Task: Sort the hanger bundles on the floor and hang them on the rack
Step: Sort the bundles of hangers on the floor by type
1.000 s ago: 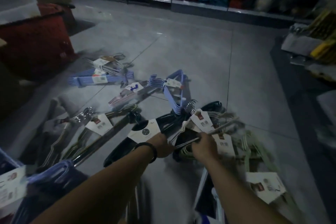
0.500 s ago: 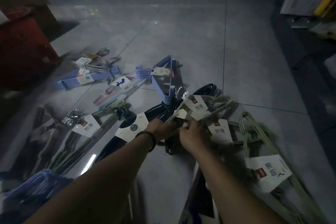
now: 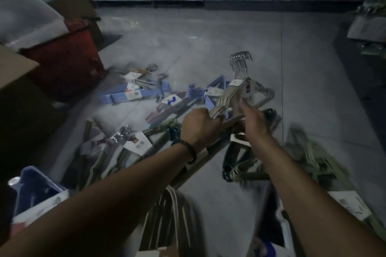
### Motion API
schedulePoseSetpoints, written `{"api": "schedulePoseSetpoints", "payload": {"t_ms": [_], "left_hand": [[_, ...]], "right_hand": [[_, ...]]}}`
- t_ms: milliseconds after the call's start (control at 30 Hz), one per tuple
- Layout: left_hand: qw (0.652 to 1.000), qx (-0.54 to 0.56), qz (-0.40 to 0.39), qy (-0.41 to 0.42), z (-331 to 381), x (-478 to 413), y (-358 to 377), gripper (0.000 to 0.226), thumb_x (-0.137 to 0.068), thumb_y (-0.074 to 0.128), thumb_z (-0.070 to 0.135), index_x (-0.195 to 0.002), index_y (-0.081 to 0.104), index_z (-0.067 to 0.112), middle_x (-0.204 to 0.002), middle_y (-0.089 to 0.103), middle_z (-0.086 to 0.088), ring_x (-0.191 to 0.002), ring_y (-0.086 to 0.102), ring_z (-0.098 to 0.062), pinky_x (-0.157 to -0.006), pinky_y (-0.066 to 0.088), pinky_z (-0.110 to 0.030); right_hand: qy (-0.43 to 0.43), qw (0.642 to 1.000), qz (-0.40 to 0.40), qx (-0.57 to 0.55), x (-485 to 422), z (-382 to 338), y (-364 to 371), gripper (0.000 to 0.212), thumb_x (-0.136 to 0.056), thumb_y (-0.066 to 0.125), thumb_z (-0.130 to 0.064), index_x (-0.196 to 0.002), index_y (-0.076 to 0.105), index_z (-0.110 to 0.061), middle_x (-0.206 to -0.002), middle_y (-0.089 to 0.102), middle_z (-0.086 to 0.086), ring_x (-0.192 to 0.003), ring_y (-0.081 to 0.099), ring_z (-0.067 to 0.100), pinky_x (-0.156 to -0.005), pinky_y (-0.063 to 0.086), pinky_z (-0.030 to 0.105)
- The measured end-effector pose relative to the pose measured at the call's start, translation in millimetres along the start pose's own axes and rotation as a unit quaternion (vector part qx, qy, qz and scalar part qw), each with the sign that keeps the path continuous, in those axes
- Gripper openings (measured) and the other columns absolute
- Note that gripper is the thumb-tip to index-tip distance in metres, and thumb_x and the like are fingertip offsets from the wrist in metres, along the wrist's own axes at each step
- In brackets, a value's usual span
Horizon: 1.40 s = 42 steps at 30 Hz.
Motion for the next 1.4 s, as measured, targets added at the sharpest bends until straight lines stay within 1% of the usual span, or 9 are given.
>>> {"api": "schedulePoseSetpoints", "payload": {"t_ms": [100, 300, 500, 700, 800, 933, 1100, 1233, 1400], "left_hand": [[0.996, 0.083, 0.015, 0.000, -25, 5, -42, 0.050, -0.074, 0.068, 0.065, -0.083, 0.071, 0.015, -0.071, 0.074, -0.008, -0.063, 0.072, -0.032, -0.056, 0.062, -0.052], [0.989, -0.020, 0.060, 0.137, -54, 28, -117, 0.036, -0.093, 0.072, 0.054, -0.106, 0.072, 0.019, -0.094, 0.074, 0.005, -0.077, 0.069, -0.006, -0.065, 0.061, -0.034], [0.959, -0.137, 0.092, 0.232, -92, 56, -155, 0.043, -0.099, 0.041, 0.059, -0.113, 0.061, 0.023, -0.100, 0.070, 0.004, -0.081, 0.060, -0.014, -0.067, 0.052, -0.032], [0.958, -0.162, -0.075, 0.226, -153, 56, -181, 0.023, -0.108, 0.044, 0.050, -0.097, 0.047, 0.029, -0.093, 0.056, 0.003, -0.075, 0.050, -0.015, -0.064, 0.044, -0.034], [0.975, -0.027, -0.185, 0.122, -194, 35, -202, 0.029, -0.111, 0.042, 0.046, -0.101, 0.060, 0.025, -0.106, 0.060, 0.001, -0.087, 0.059, -0.012, -0.073, 0.052, -0.028], [0.986, 0.148, -0.046, -0.061, -305, -9, -260, 0.038, -0.100, 0.059, 0.048, -0.104, 0.066, 0.010, -0.097, 0.070, -0.011, -0.087, 0.069, -0.033, -0.084, 0.059, -0.054], [0.797, 0.524, -0.085, -0.289, -385, -10, -239, 0.036, -0.103, 0.060, 0.041, -0.091, 0.074, 0.010, -0.072, 0.051, -0.010, -0.060, 0.042, -0.021, -0.065, 0.027, -0.035], [0.829, 0.487, -0.039, -0.274, -412, -41, -243, 0.026, -0.095, 0.057, -0.010, -0.111, 0.075, -0.001, -0.091, 0.074, -0.025, -0.067, 0.066, -0.030, -0.071, 0.054, -0.043], [0.874, 0.360, 0.046, -0.322, -525, -91, -223, 0.041, -0.070, 0.076, 0.013, -0.110, 0.075, 0.001, -0.098, 0.079, -0.018, -0.089, 0.078, -0.038, -0.081, 0.063, -0.063]], "right_hand": [[0.029, 0.996, -0.076, -0.036, 17, -31, 43, 0.065, -0.083, 0.061, -0.078, -0.121, 0.072, -0.026, -0.115, 0.075, 0.009, -0.106, 0.070, 0.035, -0.094, 0.058, 0.052], [0.030, 0.985, -0.132, -0.108, 31, -84, 107, 0.052, -0.086, 0.076, -0.058, -0.117, 0.066, -0.018, -0.107, 0.078, 0.012, -0.090, 0.078, 0.029, -0.080, 0.062, 0.040], [-0.039, 0.998, 0.039, -0.011, 35, -64, 173, 0.091, -0.039, 0.090, -0.069, -0.109, 0.073, -0.014, -0.096, 0.080, 0.000, -0.081, 0.078, 0.021, -0.072, 0.066, 0.044], [-0.075, 0.995, 0.060, 0.013, 58, -51, 253, 0.025, -0.077, 0.080, -0.030, -0.096, 0.077, -0.014, -0.083, 0.077, -0.002, -0.074, 0.073, 0.015, -0.060, 0.050, 0.022], [-0.073, 0.995, 0.045, -0.057, 58, -40, 296, 0.013, -0.087, 0.071, -0.020, -0.095, 0.079, -0.014, -0.079, 0.080, -0.001, -0.074, 0.079, 0.017, -0.072, 0.065, 0.039], [-0.036, 0.996, -0.029, -0.072, 55, -31, 364, 0.020, -0.104, 0.056, -0.014, -0.110, 0.072, -0.004, -0.084, 0.081, 0.008, -0.078, 0.080, 0.023, -0.068, 0.064, 0.034], [0.016, 0.993, -0.104, -0.047, 62, -7, 449, 0.021, -0.107, 0.052, -0.018, -0.106, 0.072, -0.010, -0.086, 0.081, 0.008, -0.083, 0.079, 0.026, -0.088, 0.060, 0.048], [0.055, 0.988, -0.137, -0.045, 61, 16, 503, 0.024, -0.108, 0.046, -0.010, -0.117, 0.068, -0.012, -0.106, 0.078, 0.014, -0.095, 0.078, 0.030, -0.088, 0.063, 0.050], [0.125, 0.970, -0.209, -0.019, 48, 41, 547, 0.030, -0.103, 0.052, -0.003, -0.123, 0.069, -0.017, -0.109, 0.078, 0.009, -0.083, 0.075, 0.024, -0.065, 0.060, 0.033]]}}
Point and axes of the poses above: each hand's wrist, its own x-axis away from the middle knuckle, its own y-axis out of the palm, z = x × y, the point moved 10 cm from there along -x, towards the middle knuckle
